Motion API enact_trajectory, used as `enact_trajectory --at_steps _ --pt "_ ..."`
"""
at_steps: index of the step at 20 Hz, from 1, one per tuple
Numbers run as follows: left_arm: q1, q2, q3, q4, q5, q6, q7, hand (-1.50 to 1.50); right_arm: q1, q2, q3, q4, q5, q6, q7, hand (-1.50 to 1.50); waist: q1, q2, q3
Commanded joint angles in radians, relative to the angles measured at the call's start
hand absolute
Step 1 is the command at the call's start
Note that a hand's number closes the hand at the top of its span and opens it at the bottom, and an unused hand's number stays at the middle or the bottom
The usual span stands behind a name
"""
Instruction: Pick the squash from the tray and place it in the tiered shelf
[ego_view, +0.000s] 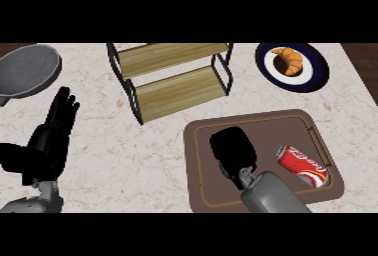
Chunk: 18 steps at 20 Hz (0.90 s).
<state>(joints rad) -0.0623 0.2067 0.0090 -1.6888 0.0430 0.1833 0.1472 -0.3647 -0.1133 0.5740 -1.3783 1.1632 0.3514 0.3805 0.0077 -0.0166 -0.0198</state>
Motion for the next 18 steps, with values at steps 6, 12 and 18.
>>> enact_trajectory --at_steps 6,12,18 --pt "-0.044 0.005 0.016 0.040 0.004 -0.008 0.012 0.00 0.058 0.110 0.264 -0.143 -0.296 -0.145 0.365 1.50 0.016 0.019 0.020" --pt "-0.001 -0.001 0.011 0.012 -0.004 -0.011 -0.020 0.00 -0.035 0.113 0.279 -0.374 -0.407 -0.324 0.544 1.50 0.011 0.012 0.020" --pt "-0.047 -0.017 0.001 0.045 -0.020 0.007 0.011 0.00 -0.272 0.113 0.219 -0.531 -0.374 -0.419 0.814 1.50 -0.002 0.010 0.018"
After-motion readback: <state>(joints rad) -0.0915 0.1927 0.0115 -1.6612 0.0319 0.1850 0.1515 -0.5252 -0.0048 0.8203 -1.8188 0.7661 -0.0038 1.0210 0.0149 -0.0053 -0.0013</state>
